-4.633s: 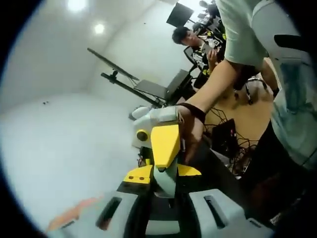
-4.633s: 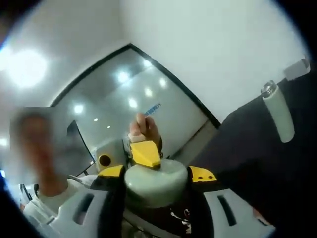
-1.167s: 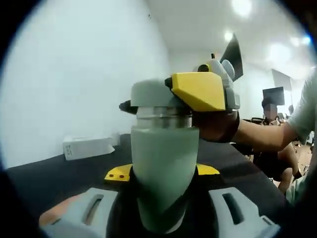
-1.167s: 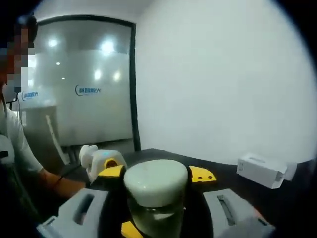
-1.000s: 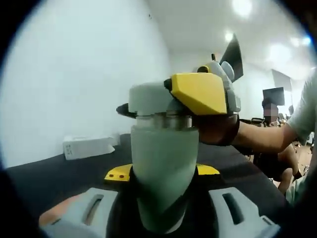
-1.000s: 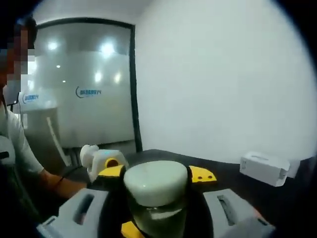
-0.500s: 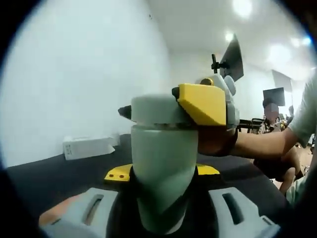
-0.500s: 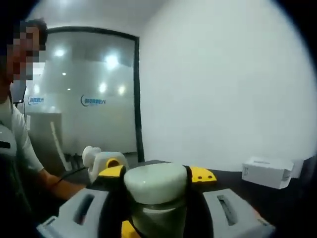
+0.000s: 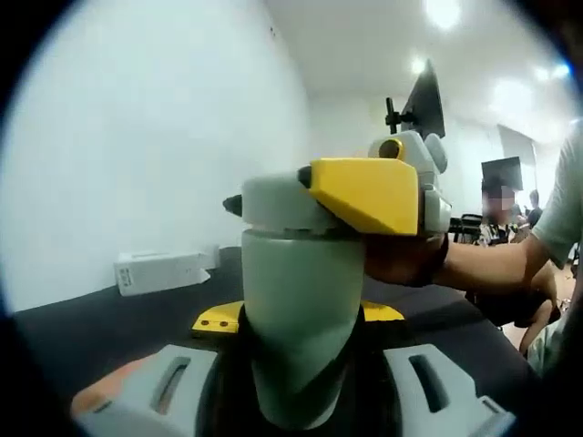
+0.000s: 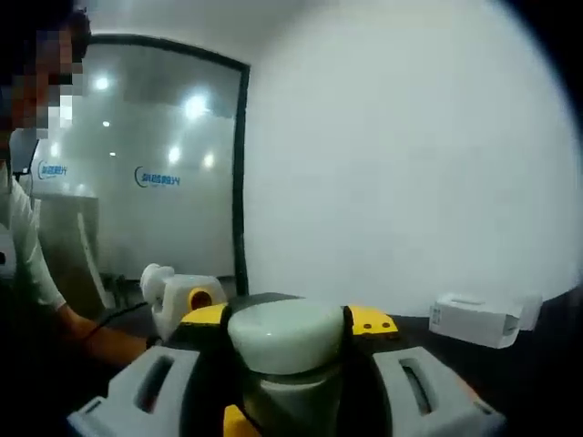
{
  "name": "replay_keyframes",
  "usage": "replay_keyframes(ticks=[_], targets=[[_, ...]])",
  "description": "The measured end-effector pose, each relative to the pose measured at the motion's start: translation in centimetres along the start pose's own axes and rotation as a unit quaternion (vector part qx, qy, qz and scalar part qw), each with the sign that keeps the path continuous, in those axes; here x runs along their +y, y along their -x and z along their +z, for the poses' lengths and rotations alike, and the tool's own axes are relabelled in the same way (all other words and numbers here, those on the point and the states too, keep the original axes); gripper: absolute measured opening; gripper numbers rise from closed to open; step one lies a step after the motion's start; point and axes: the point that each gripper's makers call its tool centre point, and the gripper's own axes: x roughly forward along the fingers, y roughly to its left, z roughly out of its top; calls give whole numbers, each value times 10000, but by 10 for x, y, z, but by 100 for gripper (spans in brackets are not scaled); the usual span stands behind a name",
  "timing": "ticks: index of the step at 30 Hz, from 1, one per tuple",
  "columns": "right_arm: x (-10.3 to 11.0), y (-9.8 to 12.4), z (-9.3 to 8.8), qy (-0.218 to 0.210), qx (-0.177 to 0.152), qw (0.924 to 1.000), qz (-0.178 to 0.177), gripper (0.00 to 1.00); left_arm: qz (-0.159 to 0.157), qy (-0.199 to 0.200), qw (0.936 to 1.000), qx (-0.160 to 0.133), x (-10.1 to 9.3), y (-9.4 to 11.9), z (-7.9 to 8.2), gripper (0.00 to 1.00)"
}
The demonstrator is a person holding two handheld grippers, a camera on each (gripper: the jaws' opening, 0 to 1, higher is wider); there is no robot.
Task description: Assemble the cup parts correctly, then place the assembled cup into the box.
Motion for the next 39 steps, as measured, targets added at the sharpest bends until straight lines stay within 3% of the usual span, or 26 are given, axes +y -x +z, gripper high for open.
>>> replay_keyframes(ticks=[3,6,10,13,15,19,22,24,27,29,31,32,35,39], targets=[[2,0,-1,-278,80,9977,612,45,22,44,10000,-24,2,0,0,41],[8,2,1,-558,-33,9905,1255,44,-1,55,10000,-48,1,1,0,41],[15,6,2,-762,-136,9816,1746,43,-57,17,9999,-81,1,2,0,41],[17,7,1,-772,21,9769,1995,43,-84,11,9999,-95,0,1,0,41],[16,6,-1,-782,343,9772,1943,43,-54,44,9999,-98,1,0,0,41],[13,6,-5,134,1051,9843,1411,53,-40,42,10000,-76,0,0,0,41],[17,10,11,518,1037,9853,1255,47,-33,44,10000,-80,0,-1,0,41],[21,13,16,481,1105,9838,1329,44,-32,39,10000,-78,0,-1,0,41],[7,14,12,300,1236,9844,1217,44,-29,52,9999,-92,0,0,0,41],[7,15,4,185,1362,9813,1346,44,-31,56,9999,-104,0,0,0,41],[14,16,-4,-143,1439,9745,1718,44,-53,71,9999,-127,-1,1,0,41],[13,13,-4,-201,1387,9748,1734,44,-52,84,9999,-135,0,1,0,41],[11,12,-3,-202,1276,9776,1660,39,-22,151,9998,-135,1,1,0,41],[6,11,-1,17,1155,9881,1012,38,9,187,9997,-132,3,0,0,41]])
